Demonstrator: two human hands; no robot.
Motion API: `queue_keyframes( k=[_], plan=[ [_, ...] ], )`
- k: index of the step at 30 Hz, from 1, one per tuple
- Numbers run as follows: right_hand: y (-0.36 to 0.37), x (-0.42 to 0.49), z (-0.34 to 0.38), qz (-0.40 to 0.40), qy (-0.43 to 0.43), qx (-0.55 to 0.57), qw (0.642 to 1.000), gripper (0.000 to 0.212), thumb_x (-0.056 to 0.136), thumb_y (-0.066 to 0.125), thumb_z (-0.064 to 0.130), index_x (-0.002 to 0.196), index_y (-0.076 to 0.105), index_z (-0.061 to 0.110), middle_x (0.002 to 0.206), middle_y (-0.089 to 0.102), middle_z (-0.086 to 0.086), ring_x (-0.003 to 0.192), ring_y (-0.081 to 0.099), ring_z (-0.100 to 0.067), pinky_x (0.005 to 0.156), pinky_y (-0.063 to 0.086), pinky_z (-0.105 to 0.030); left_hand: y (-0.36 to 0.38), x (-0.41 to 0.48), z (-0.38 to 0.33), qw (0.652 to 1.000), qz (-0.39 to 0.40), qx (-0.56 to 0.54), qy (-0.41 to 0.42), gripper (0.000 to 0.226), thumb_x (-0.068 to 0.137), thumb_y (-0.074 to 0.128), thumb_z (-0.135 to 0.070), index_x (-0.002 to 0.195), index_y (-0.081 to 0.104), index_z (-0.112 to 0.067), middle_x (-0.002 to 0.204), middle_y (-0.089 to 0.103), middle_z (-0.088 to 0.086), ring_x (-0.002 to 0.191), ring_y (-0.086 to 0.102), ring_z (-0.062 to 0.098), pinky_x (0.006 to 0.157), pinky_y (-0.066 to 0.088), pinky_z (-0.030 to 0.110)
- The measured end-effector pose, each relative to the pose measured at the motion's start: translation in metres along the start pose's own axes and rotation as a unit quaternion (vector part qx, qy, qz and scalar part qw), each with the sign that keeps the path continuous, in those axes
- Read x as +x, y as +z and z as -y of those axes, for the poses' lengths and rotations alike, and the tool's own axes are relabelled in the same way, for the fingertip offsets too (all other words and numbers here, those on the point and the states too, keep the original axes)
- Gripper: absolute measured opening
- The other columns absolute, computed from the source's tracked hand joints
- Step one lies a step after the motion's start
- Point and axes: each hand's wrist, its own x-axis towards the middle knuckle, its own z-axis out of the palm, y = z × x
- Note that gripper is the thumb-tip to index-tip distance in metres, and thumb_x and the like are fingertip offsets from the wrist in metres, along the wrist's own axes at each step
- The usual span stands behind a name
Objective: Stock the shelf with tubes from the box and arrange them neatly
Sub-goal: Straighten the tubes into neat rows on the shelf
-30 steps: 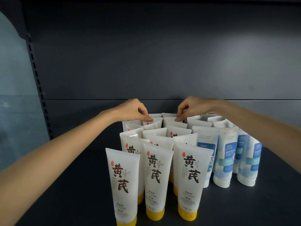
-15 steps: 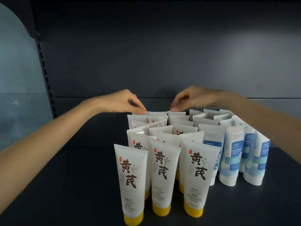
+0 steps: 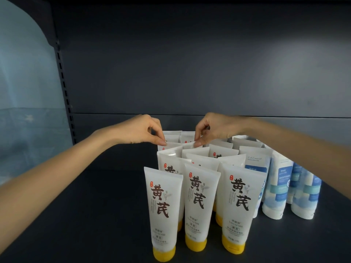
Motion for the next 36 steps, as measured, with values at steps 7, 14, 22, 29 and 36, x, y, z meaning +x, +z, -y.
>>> queue_keyframes(
  k=[7,14,22,29,36],
  plan=[
    [0.001,-0.004,0.001,-0.029,0.008,-0.019,0.999,0.020,0.081,0.073,0.026,0.082,0.072,0.006,0.078,0.063,-0.012,0.068,0.048,-0.011,0.071,0.042,-0.025,-0.001,-0.001,0.004,0.999,-0.032,0.028,-0.003,0.001,0.078,0.074,-0.025,0.079,0.074,-0.026,0.090,0.060,-0.006,0.058,0.050,-0.010,0.055,0.038,0.006],
    [0.003,-0.006,0.003,-0.039,0.021,-0.014,0.999,0.020,0.082,0.073,0.029,0.081,0.073,0.008,0.073,0.062,-0.003,0.061,0.047,-0.004,0.067,0.041,-0.021,-0.002,-0.001,0.007,0.998,-0.045,0.046,-0.008,0.001,0.078,0.074,-0.029,0.077,0.073,-0.029,0.088,0.059,-0.008,0.055,0.046,-0.006,0.056,0.037,0.008],
    [0.004,-0.005,0.005,-0.045,0.027,0.002,0.999,0.021,0.081,0.074,0.030,0.079,0.072,0.009,0.052,0.054,0.017,0.051,0.046,0.003,0.054,0.036,-0.006,0.002,-0.001,0.010,0.997,-0.067,0.025,-0.011,0.005,0.077,0.073,-0.029,0.074,0.071,-0.032,0.086,0.058,-0.009,0.058,0.048,-0.007,0.057,0.038,0.007],
    [0.002,-0.006,0.003,-0.029,0.022,0.000,0.999,0.021,0.081,0.072,0.036,0.084,0.073,0.015,0.063,0.052,0.004,0.056,0.041,-0.004,0.056,0.034,-0.013,0.003,-0.002,0.009,0.999,-0.051,0.000,-0.014,0.003,0.075,0.075,-0.030,0.076,0.073,-0.028,0.089,0.062,-0.005,0.058,0.052,-0.013,0.053,0.038,0.004],
    [-0.020,-0.019,-0.004,0.012,0.045,-0.027,0.999,0.031,0.077,0.070,0.046,0.099,0.072,0.025,0.052,0.041,0.015,0.052,0.040,-0.001,0.063,0.034,-0.018,0.012,0.005,0.006,0.999,-0.054,0.002,-0.004,0.008,0.077,0.074,-0.030,0.082,0.075,-0.024,0.088,0.062,-0.006,0.062,0.052,-0.013,0.055,0.038,0.004]
  ],
)
